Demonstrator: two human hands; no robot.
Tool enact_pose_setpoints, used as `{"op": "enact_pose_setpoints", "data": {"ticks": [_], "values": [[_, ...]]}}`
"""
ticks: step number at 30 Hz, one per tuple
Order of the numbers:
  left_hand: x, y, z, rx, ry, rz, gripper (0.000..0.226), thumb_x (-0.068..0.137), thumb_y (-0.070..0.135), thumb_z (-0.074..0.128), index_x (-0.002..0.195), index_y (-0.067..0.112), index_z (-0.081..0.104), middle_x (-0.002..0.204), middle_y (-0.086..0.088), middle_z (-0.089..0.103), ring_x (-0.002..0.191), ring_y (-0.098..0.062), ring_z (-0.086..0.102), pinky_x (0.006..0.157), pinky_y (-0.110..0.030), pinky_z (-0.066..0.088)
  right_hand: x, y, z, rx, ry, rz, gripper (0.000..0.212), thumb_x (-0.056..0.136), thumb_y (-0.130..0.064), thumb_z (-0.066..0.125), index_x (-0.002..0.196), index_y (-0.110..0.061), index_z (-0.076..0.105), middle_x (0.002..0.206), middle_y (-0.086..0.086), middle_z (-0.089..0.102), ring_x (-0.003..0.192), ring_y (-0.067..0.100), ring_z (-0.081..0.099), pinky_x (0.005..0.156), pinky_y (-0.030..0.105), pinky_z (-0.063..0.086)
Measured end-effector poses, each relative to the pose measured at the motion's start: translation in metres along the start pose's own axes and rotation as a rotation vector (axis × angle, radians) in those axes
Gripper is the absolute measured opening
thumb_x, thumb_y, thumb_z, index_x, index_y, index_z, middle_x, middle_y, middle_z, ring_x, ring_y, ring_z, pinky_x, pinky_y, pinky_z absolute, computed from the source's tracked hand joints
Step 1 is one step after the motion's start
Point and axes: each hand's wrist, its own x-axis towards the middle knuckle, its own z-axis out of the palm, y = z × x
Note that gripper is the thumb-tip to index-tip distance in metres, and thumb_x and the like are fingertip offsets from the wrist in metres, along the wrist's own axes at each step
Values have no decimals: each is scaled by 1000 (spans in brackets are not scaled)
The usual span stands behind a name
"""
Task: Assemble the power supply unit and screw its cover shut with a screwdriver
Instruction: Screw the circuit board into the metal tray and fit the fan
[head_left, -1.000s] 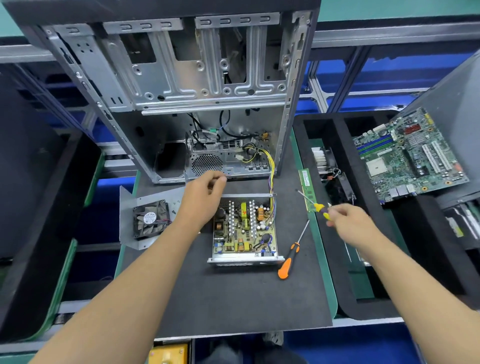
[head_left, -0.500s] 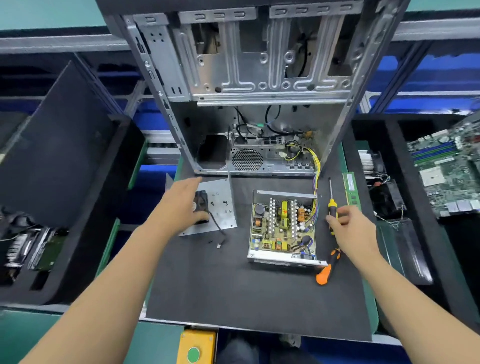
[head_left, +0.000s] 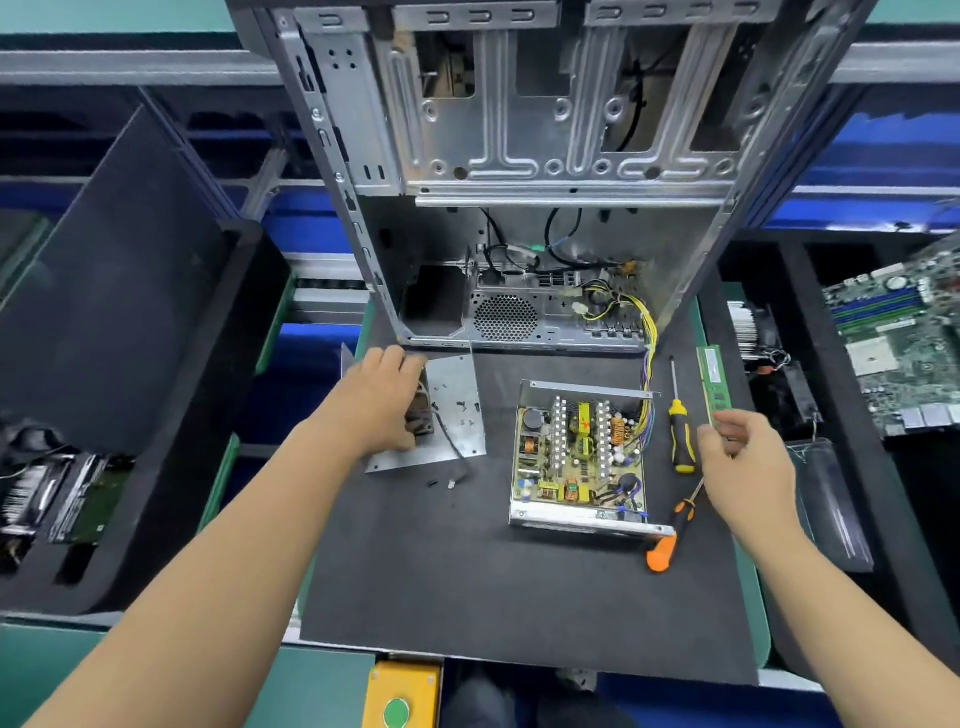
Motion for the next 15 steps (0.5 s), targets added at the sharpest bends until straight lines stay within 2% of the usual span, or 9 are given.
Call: {"op": "enact_pose_setpoints", "data": {"ticks": [3, 4, 6, 7, 9, 11, 12, 13, 15], "values": [[-17, 1, -31, -212, 85, 29, 96, 63, 44, 79, 143, 18, 33, 120, 4, 37, 111, -21, 33, 96, -38, 42, -8, -18, -7, 49, 85, -71, 20, 96, -26, 58, 114, -18, 61, 113, 2, 61, 100, 20, 61, 83, 31, 42], [-24, 3, -43, -335, 79, 30, 95, 60, 44, 80, 141, 21, 34, 118, 8, 37, 111, -19, 34, 96, -38, 43, -12, -26, -9, 77, 106, -102, 17, 96, -27, 58, 111, -21, 61, 111, -1, 61, 99, 16, 60, 82, 29, 42], [-38, 12, -68, -578, 36, 41, 93, 54, 46, 80, 135, 30, 36, 117, 14, 43, 107, -12, 47, 89, -30, 48, -22, -49, -12, 151, 82, -160, 9, 95, -31, 58, 103, -31, 62, 105, -10, 64, 93, 2, 59, 79, 22, 43], [-44, 19, -79, -671, 13, 59, 91, 50, 49, 79, 130, 35, 37, 115, 17, 47, 103, -7, 52, 84, -24, 48, -27, -61, -13, 197, -2, -174, 8, 93, -38, 58, 99, -35, 63, 101, -15, 66, 92, -2, 60, 79, 21, 45], [-52, 37, -95, -802, -17, 98, 85, 46, 55, 79, 119, 43, 37, 110, 19, 54, 99, -4, 57, 80, -23, 49, -35, -83, -16, 270, -327, -193, 29, 86, -59, 53, 99, -37, 65, 100, -17, 71, 93, -1, 65, 78, 23, 47], [-52, 56, -99, -893, -25, 119, 83, 49, 57, 81, 115, 42, 34, 109, 16, 56, 100, -5, 57, 83, -28, 50, -43, -98, -16, 332, -675, -208, 55, 79, -78, 48, 106, -33, 67, 104, -10, 74, 96, 9, 69, 77, 26, 51], [-50, 66, -98, -919, -16, 130, 84, 51, 57, 83, 115, 39, 32, 107, 13, 56, 96, -6, 57, 81, -28, 50, -46, -101, -16, 371, -785, -196, 63, 76, -83, 50, 107, -30, 68, 104, -4, 75, 97, 15, 70, 77, 27, 53], [-47, 76, -94, -942, 5, 139, 85, 55, 53, 87, 114, 35, 29, 103, 10, 55, 90, -8, 55, 78, -29, 49, -48, -102, -17, 411, -856, -178, 65, 75, -82, 53, 105, -27, 71, 104, 2, 75, 98, 20, 71, 77, 27, 55], [-41, 94, -81, -1001, 70, 136, 86, 63, 40, 92, 115, 29, 25, 100, 8, 51, 86, -12, 52, 77, -27, 48, -50, -100, -22, 500, -891, -130, 51, 78, -69, 64, 102, -25, 74, 99, 9, 75, 95, 25, 71, 75, 26, 56]]}}
